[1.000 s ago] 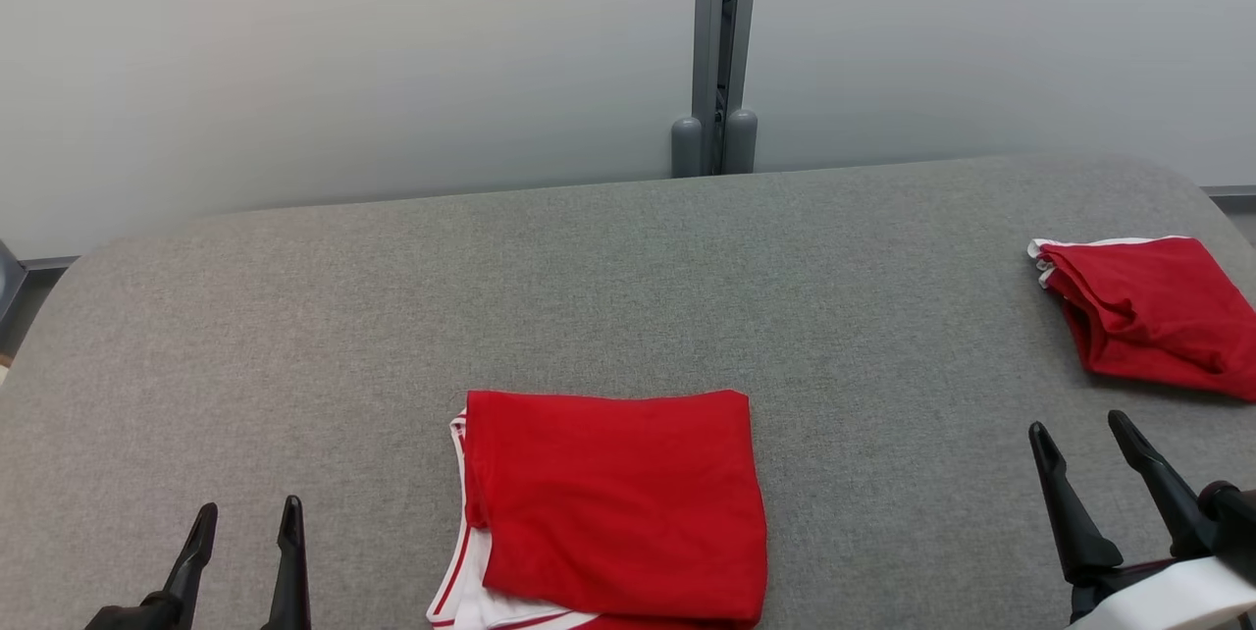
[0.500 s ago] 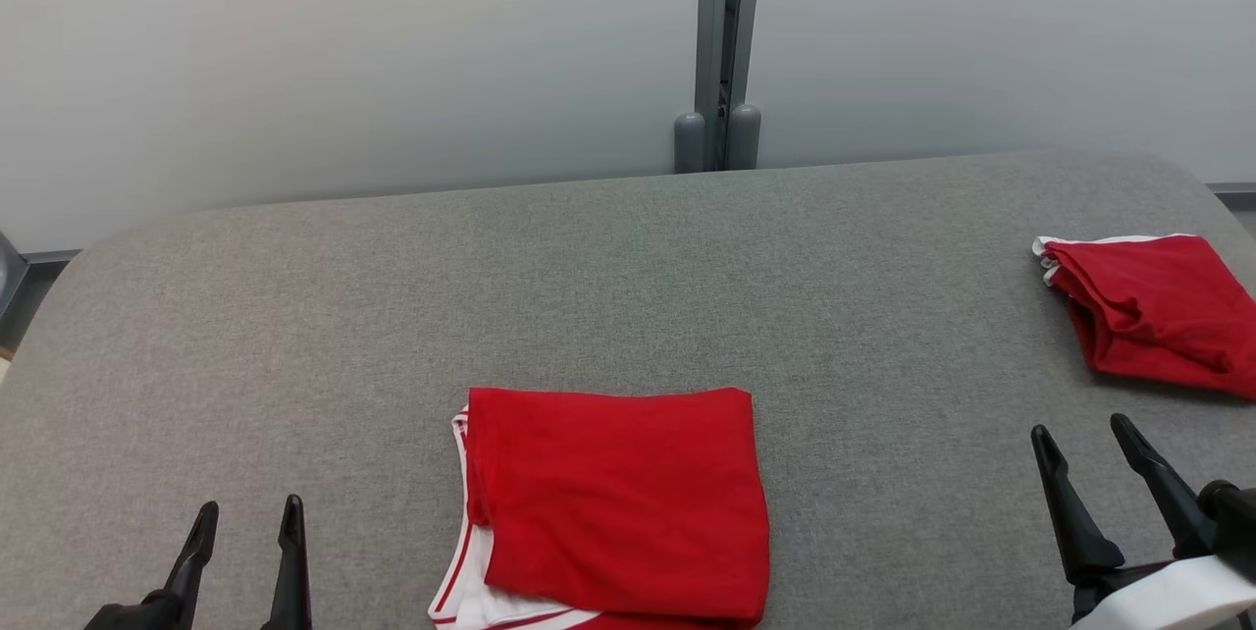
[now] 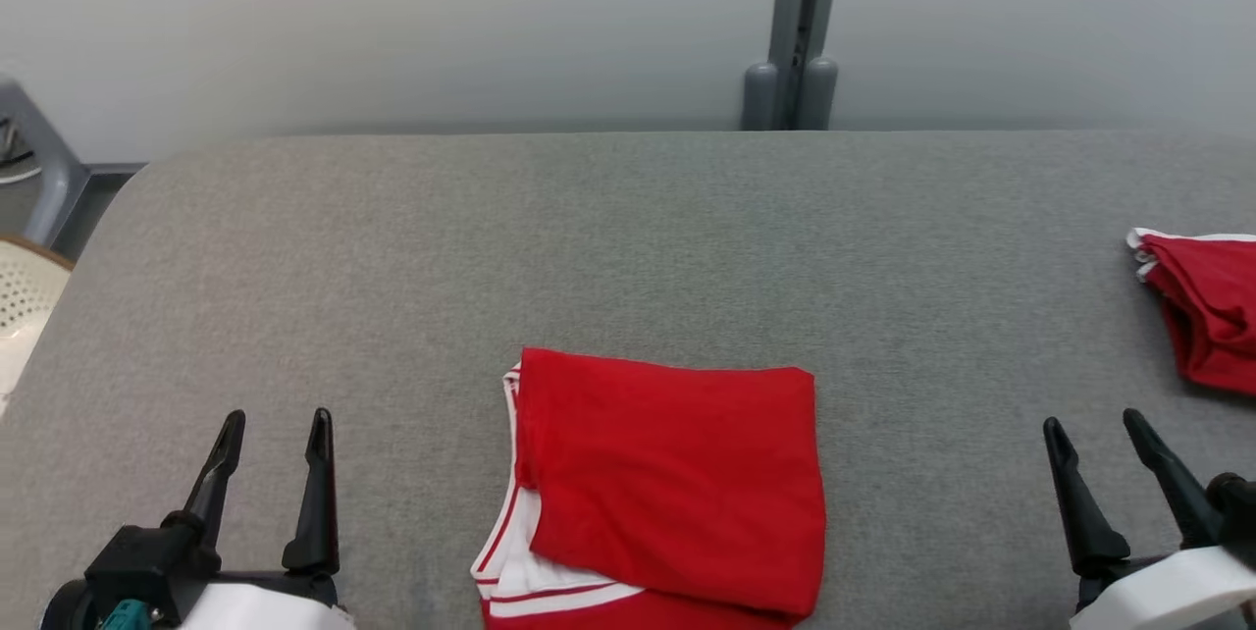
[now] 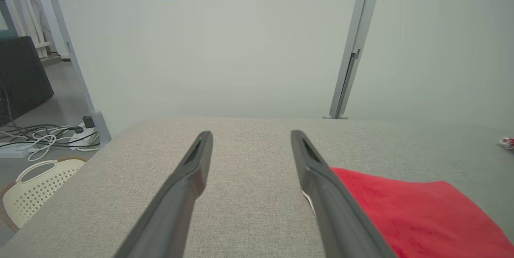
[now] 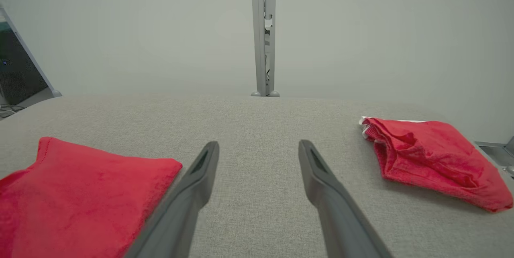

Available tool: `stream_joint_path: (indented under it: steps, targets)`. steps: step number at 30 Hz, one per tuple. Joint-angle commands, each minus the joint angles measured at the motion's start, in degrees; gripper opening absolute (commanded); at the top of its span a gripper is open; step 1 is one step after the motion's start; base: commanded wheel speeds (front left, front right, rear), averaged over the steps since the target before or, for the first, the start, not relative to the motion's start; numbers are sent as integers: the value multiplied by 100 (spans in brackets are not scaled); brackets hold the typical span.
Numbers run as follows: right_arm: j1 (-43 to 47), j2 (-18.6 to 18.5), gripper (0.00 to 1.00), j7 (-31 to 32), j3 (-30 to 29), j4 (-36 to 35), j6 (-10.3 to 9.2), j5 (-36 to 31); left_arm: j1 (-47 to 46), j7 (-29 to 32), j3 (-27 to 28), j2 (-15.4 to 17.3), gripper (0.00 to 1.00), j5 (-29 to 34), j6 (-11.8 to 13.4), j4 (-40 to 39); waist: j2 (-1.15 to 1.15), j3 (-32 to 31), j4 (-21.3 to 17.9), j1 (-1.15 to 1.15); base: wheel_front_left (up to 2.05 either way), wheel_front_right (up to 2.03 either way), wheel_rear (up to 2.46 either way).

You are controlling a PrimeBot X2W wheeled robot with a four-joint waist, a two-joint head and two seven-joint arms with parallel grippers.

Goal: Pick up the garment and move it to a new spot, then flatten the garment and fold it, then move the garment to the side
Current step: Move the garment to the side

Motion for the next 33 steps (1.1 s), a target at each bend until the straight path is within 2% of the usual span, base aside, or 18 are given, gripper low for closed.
stream_joint_path:
  steps: [1,11,17,23,24,25,29,33]
  targets:
    - [-64,19,100,9,39,81,0,40,-84,-34,-17,4,100,30,-21,40,0,201,282,0,0,0,0]
    - [-413,193,100,-77,648,1244,0,203,-748,-220,-313,-196,100,78,-246,402,0,474,1121,0,0,0,0]
    - [-706,318,100,-32,987,2155,0,506,-966,-349,-393,-271,100,57,-360,662,0,570,1375,0,0,0,0]
    - [-865,360,100,192,1360,2803,1,774,-1083,-460,-399,-335,100,30,-416,882,0,598,1461,0,0,0,0]
    - [-906,372,38,212,1417,2844,2,862,-1100,-476,-401,-341,100,28,-429,900,0,610,1460,0,0,0,0]
    - [-938,369,0,258,1473,2902,2,926,-1115,-485,-405,-348,100,29,-437,919,0,617,1456,0,0,0,0]
    - [-1115,203,0,115,1603,2868,0,975,-1101,-525,-395,-332,100,43,-444,977,0,616,1351,0,0,0,0]
    - [-1355,-110,0,-283,1601,2642,-2,739,-1035,-542,-367,-283,100,74,-433,946,0,615,1059,0,0,0,0]
